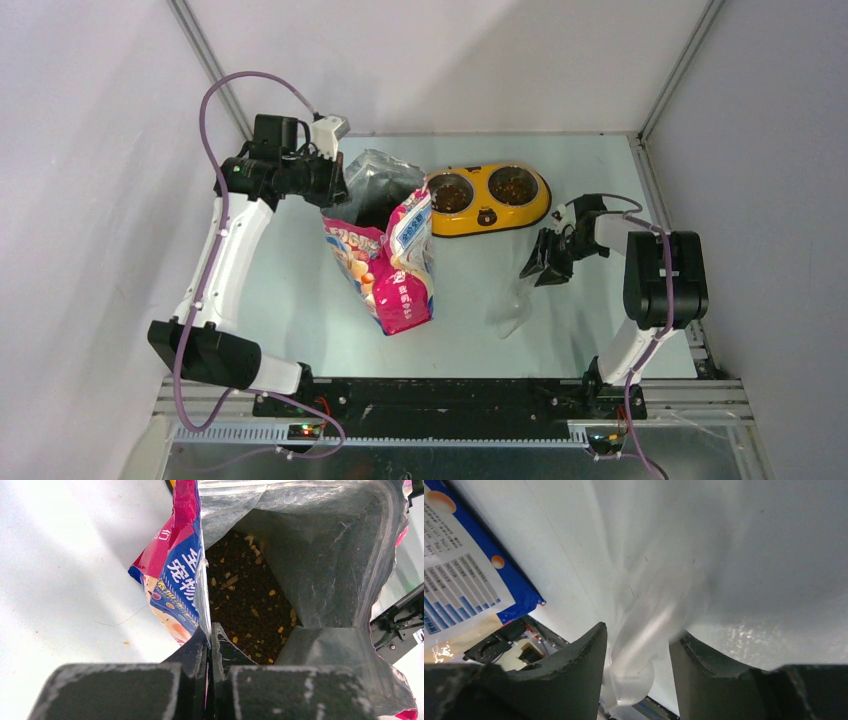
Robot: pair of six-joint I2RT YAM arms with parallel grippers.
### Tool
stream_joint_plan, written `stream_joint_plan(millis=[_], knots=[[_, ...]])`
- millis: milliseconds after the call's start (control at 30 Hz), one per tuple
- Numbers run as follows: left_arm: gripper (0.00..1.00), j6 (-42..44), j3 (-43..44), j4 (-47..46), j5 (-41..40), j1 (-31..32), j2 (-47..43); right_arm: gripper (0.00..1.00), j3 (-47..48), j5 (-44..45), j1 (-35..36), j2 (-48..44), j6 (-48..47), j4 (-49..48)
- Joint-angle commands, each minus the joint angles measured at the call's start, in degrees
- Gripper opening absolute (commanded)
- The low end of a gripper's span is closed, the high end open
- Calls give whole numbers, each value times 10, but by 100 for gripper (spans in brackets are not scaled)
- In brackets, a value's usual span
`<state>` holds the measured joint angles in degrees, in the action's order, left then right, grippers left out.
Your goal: Serve the pet food
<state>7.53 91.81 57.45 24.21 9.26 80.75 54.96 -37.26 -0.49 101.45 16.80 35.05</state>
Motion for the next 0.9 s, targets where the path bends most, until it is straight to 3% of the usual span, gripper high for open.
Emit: stream_joint_plan(millis=[0,300,567,733,867], knots=[[6,3,-1,-10,9,5,-25,52,23,42,3,5,-18,-14],[8,2,-10,-15,10,5,-28,57,24,62,3,-21,-24,-10],[39,13,2,-15,-3,5,-34,72,50,61,2,-127,-40,2],[45,29,46,-11,-29,5,-31,76,91,96,3,-179,-73,30],[46,45,100,-11,-35,5,-12,75,157,89,46,-197,-124,34]])
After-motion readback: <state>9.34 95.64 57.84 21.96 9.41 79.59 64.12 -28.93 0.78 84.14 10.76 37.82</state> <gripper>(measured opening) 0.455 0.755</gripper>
